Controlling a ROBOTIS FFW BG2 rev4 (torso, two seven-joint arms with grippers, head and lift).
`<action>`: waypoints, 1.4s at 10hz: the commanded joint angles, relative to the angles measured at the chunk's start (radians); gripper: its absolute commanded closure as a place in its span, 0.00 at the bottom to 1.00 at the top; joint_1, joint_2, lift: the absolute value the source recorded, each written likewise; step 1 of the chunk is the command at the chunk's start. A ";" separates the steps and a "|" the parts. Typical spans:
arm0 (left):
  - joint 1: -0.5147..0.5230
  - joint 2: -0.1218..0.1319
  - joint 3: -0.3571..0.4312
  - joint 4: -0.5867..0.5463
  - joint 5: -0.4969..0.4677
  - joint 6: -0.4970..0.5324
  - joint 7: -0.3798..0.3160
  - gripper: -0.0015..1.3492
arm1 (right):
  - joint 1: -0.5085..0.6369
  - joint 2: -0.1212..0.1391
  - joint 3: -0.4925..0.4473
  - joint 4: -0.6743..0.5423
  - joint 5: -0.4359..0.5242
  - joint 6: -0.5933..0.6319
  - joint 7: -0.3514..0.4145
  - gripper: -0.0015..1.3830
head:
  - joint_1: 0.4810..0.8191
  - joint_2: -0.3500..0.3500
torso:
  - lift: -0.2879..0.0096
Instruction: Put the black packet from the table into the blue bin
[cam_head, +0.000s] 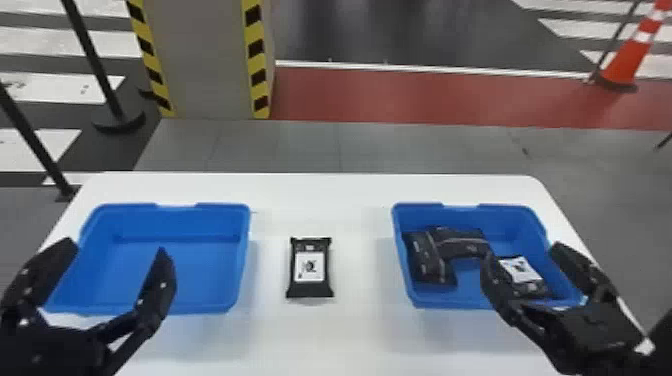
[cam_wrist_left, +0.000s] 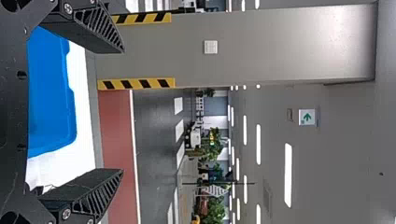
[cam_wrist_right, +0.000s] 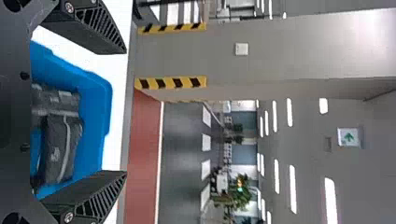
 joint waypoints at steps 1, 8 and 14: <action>0.000 0.000 0.000 0.002 0.000 -0.002 0.000 0.09 | -0.133 -0.018 0.085 0.128 0.033 0.028 0.004 0.07 | 0.63 0.48 | 0.60; -0.010 0.000 -0.006 0.002 0.000 0.010 0.000 0.09 | -0.569 -0.072 0.440 0.445 0.112 0.350 0.047 0.07 | 0.63 0.78 | 0.60; -0.037 0.000 -0.024 0.009 -0.010 0.022 0.000 0.09 | -0.798 -0.067 0.610 0.718 0.102 0.406 -0.010 0.06 | 0.63 0.89 | 0.60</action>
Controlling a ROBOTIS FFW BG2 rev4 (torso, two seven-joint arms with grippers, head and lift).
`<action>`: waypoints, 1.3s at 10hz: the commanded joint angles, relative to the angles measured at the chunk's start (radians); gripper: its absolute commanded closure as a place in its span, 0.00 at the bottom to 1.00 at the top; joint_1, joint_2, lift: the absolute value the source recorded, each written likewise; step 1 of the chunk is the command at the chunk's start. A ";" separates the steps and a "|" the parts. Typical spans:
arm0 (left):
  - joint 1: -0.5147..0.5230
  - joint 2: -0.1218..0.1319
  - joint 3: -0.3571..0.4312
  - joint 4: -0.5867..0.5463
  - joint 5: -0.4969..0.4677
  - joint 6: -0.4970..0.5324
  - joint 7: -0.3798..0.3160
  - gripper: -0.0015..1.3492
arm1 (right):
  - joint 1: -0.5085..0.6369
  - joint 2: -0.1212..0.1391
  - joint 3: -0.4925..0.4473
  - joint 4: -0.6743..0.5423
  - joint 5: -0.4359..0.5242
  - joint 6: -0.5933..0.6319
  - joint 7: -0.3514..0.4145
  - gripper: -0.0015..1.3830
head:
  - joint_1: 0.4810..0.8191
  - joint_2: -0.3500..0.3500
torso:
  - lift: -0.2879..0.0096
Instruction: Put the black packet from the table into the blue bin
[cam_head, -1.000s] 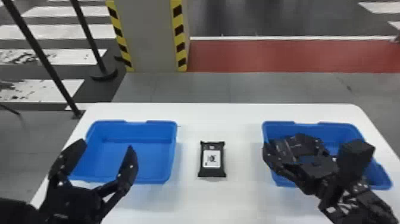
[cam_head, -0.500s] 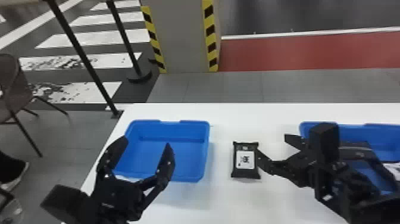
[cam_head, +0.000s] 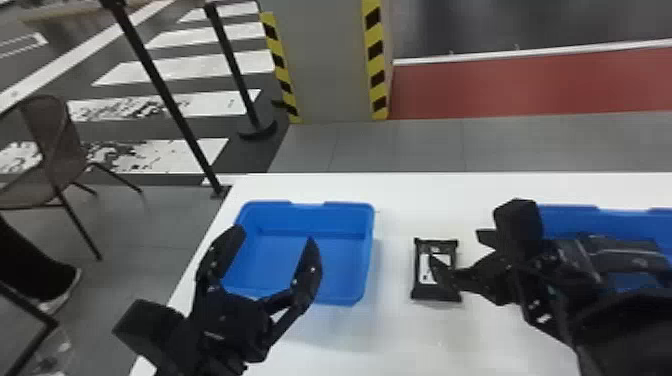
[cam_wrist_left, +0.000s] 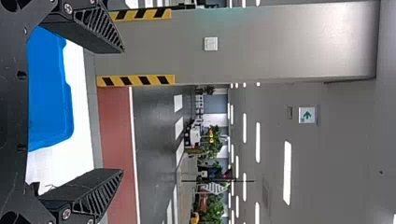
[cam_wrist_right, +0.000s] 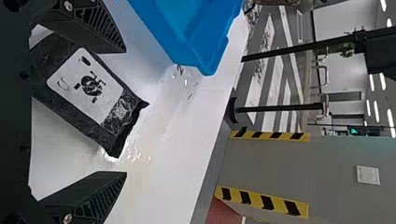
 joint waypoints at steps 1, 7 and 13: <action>-0.015 0.000 -0.010 0.007 -0.002 0.001 0.000 0.09 | -0.096 0.001 0.069 0.135 -0.040 -0.019 -0.006 0.06 | 0.63 0.88 | 0.60; -0.032 0.011 -0.021 0.024 0.006 0.001 0.000 0.09 | -0.204 -0.006 0.268 0.285 -0.148 -0.014 -0.021 0.04 | 0.63 0.98 | 0.60; -0.028 0.020 -0.025 0.027 0.014 0.008 0.000 0.09 | -0.211 -0.010 0.268 0.275 -0.092 0.094 -0.046 0.47 | 0.63 0.94 | 0.60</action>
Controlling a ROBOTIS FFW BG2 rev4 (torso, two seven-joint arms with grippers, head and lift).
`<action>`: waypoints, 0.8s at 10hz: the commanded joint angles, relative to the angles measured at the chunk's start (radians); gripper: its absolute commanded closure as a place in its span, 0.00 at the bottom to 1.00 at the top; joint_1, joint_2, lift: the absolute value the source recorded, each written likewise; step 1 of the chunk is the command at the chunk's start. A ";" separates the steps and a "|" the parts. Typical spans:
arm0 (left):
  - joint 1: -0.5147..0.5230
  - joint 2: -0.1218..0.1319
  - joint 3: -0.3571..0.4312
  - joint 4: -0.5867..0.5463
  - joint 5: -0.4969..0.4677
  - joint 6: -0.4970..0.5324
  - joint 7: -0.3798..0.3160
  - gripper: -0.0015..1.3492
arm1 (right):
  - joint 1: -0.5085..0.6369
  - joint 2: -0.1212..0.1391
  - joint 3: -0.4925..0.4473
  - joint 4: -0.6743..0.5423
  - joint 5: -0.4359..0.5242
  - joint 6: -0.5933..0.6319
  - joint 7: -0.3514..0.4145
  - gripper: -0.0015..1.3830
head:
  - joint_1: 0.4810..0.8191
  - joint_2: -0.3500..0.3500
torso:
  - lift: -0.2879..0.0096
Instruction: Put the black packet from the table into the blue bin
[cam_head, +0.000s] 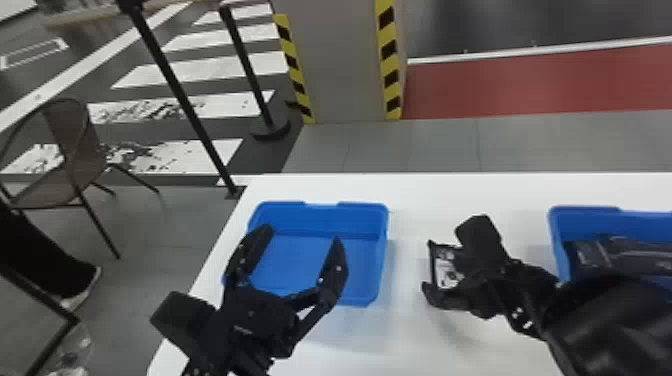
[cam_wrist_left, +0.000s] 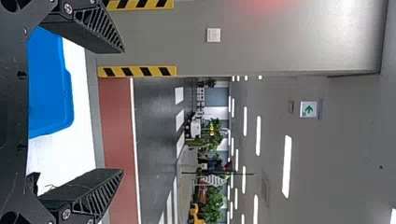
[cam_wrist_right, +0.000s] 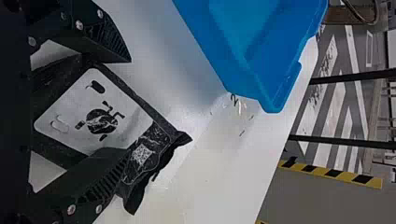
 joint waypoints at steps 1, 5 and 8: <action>0.006 0.003 0.002 0.000 0.006 -0.001 0.000 0.09 | 0.009 0.000 0.000 -0.030 -0.003 0.010 -0.011 0.73 | 0.63 0.93 | 0.60; 0.024 0.002 0.014 0.000 0.010 -0.011 0.000 0.09 | 0.063 -0.003 -0.026 -0.133 -0.023 -0.057 -0.031 0.84 | 0.63 0.97 | 0.60; 0.026 0.002 0.016 0.000 0.012 -0.016 0.000 0.09 | 0.093 -0.002 -0.125 -0.155 0.033 -0.054 -0.037 0.84 | 0.63 0.95 | 0.60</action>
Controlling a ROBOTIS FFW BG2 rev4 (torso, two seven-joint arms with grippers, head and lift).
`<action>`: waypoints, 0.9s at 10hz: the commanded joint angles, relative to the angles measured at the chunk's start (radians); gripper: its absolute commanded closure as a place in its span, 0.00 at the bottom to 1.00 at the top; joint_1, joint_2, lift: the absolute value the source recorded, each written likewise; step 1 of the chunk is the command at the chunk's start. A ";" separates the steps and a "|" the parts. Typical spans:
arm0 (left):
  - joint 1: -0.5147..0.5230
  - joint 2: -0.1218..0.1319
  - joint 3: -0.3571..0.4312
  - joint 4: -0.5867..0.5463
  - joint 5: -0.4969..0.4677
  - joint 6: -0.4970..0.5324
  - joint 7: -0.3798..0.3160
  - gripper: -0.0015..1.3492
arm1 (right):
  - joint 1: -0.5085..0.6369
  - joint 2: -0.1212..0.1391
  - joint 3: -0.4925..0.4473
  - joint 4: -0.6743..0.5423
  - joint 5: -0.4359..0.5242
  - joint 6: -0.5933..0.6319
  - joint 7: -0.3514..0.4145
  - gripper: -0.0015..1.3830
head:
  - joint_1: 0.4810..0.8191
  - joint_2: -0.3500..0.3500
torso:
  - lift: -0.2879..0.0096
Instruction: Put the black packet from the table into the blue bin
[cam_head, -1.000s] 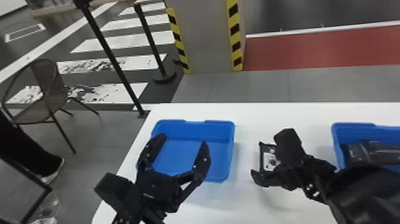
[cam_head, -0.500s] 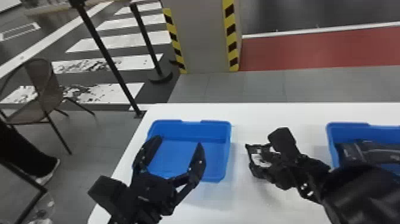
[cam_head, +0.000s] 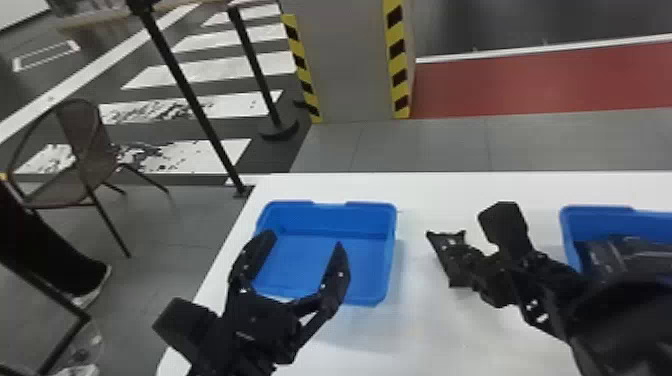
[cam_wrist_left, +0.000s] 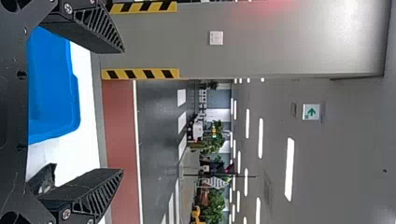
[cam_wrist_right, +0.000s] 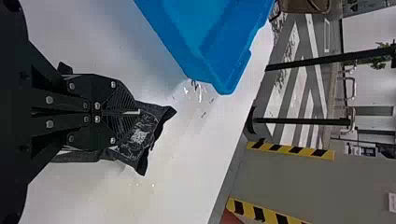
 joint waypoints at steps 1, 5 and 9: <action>0.000 0.000 0.001 0.000 0.000 -0.003 0.000 0.09 | 0.015 0.000 -0.042 -0.013 0.028 0.001 -0.001 0.84 | 0.63 0.93 | 0.60; 0.008 -0.009 0.012 0.000 0.000 -0.015 0.000 0.09 | 0.128 0.005 -0.191 -0.212 0.102 -0.021 -0.011 0.85 | 0.63 0.88 | 0.60; 0.025 -0.009 0.018 -0.005 -0.002 -0.022 0.000 0.09 | 0.388 0.007 -0.478 -0.622 0.174 0.016 -0.011 0.85 | 0.63 0.74 | 0.60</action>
